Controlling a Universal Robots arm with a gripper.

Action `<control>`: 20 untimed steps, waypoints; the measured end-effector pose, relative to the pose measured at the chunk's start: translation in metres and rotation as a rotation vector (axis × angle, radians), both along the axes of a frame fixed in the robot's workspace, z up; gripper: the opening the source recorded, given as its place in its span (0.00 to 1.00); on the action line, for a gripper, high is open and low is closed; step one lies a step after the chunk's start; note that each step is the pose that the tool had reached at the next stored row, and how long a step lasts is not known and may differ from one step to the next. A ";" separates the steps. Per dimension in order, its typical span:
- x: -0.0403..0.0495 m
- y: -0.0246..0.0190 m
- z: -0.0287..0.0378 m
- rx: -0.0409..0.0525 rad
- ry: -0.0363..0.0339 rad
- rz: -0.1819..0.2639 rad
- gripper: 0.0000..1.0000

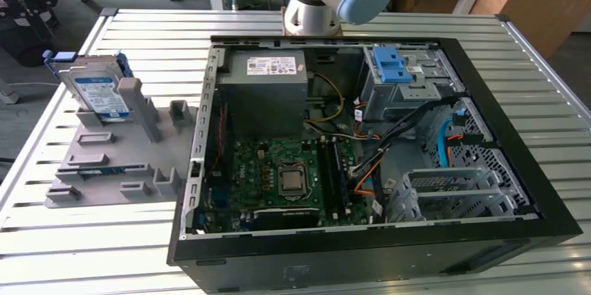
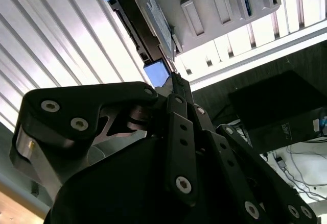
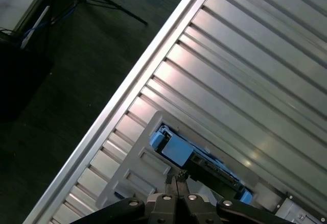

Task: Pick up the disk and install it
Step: 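Pick up the disk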

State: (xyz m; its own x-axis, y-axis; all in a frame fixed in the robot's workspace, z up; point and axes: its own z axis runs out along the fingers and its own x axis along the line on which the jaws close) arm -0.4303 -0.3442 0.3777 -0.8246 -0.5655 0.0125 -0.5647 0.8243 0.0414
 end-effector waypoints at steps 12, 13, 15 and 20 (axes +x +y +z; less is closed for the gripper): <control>-0.0001 0.0000 0.0000 0.0000 0.0001 0.027 0.11; -0.0002 0.0000 0.0000 0.0000 0.0000 0.027 0.11; -0.0002 0.0000 0.0000 0.0000 0.0000 0.027 0.11; -0.0002 0.0000 0.0000 0.0000 0.0000 0.027 0.11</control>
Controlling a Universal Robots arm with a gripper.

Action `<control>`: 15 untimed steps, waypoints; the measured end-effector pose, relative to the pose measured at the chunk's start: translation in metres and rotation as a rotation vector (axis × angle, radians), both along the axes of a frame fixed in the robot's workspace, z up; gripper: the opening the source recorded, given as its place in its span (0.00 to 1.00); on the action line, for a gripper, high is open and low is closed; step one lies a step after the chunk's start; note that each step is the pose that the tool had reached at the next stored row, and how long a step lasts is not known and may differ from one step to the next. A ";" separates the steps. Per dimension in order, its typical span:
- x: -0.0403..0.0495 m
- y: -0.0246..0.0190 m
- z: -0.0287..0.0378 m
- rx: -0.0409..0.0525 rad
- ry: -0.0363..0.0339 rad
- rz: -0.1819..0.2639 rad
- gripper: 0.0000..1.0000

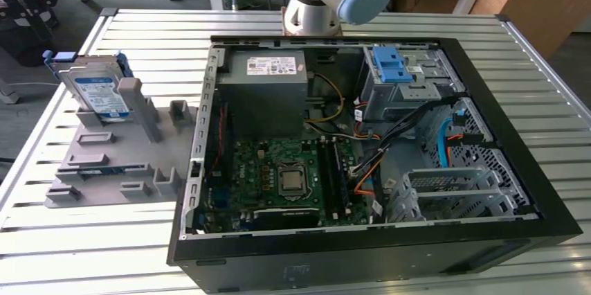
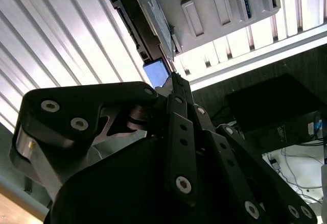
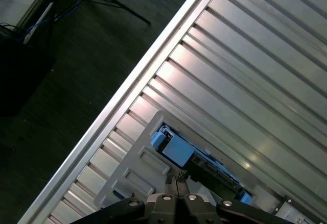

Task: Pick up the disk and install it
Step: 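Pick up the disk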

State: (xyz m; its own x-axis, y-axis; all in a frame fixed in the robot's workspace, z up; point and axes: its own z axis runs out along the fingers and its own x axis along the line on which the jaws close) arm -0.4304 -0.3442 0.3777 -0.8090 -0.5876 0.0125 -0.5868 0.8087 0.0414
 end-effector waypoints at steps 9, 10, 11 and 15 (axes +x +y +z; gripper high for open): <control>0.0000 0.0000 0.0000 0.0000 -0.0001 0.006 0.11; 0.0000 0.0000 0.0000 0.0000 0.0000 0.007 0.11; 0.0000 0.0000 0.0000 0.0000 -0.0001 0.008 0.11; 0.0000 0.0000 0.0000 0.0000 0.0000 0.014 0.11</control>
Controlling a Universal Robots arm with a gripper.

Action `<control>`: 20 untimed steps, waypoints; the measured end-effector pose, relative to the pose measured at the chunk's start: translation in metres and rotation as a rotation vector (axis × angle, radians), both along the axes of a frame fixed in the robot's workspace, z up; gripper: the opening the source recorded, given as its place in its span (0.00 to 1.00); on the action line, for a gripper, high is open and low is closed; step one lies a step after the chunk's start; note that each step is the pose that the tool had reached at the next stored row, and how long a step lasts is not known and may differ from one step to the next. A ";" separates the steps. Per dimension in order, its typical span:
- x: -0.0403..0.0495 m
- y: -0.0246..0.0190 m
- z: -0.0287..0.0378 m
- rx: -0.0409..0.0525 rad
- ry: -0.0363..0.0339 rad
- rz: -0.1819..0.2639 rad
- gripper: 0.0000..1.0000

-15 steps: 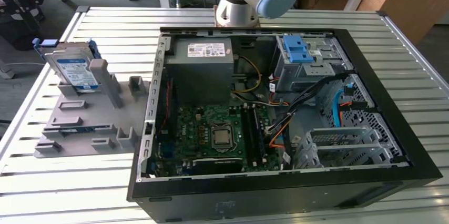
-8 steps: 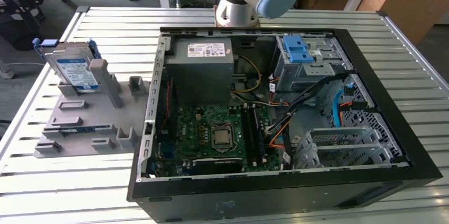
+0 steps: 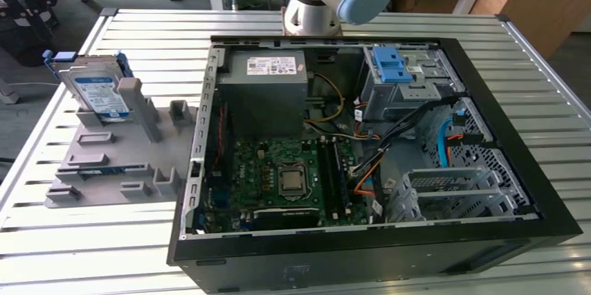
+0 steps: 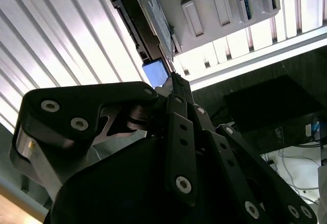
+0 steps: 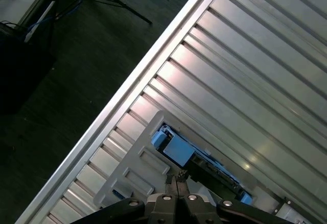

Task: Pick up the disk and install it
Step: 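Pick up the disk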

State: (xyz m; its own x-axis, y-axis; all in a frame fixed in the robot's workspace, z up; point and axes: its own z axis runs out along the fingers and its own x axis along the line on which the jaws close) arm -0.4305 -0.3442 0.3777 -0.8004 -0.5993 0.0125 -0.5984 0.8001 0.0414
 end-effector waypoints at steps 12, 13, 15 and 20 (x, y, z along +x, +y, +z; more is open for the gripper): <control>0.0000 0.0000 0.0000 0.0000 -0.0006 0.040 0.11; 0.0000 0.0000 -0.0001 0.0001 -0.0007 0.053 0.11; 0.0000 0.0000 0.0000 0.0003 -0.0008 0.087 0.11; 0.0000 0.0000 -0.0002 0.0004 -0.0012 0.178 0.11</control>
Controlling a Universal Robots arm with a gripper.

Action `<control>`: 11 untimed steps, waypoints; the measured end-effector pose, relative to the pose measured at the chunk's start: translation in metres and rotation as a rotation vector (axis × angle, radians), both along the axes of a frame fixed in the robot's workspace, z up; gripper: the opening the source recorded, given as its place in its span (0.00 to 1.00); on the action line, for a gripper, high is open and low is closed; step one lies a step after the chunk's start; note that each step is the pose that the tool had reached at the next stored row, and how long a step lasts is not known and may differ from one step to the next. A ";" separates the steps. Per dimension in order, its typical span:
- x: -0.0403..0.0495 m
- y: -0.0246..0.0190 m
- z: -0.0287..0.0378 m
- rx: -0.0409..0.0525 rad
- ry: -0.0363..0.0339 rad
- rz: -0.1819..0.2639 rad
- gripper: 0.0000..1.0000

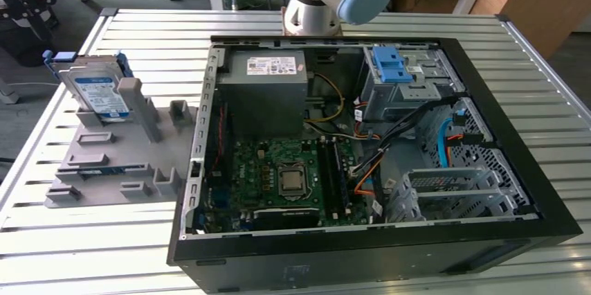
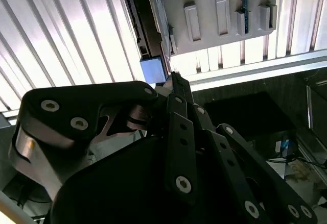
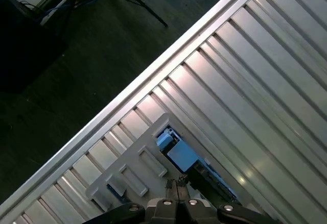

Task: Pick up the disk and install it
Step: 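Pick up the disk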

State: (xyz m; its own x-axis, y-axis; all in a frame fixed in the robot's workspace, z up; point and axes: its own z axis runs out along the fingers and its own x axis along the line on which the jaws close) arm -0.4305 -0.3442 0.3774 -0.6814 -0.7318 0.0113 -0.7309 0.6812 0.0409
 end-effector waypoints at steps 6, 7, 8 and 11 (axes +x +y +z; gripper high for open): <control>-0.0001 0.0001 -0.0006 0.0182 -0.0185 0.059 0.11; -0.0001 0.0000 -0.0006 0.0248 -0.0193 0.068 0.11; 0.0000 0.0000 -0.0009 0.0293 -0.0195 0.079 0.11; -0.0001 0.0001 -0.0018 0.0348 -0.0189 0.130 0.11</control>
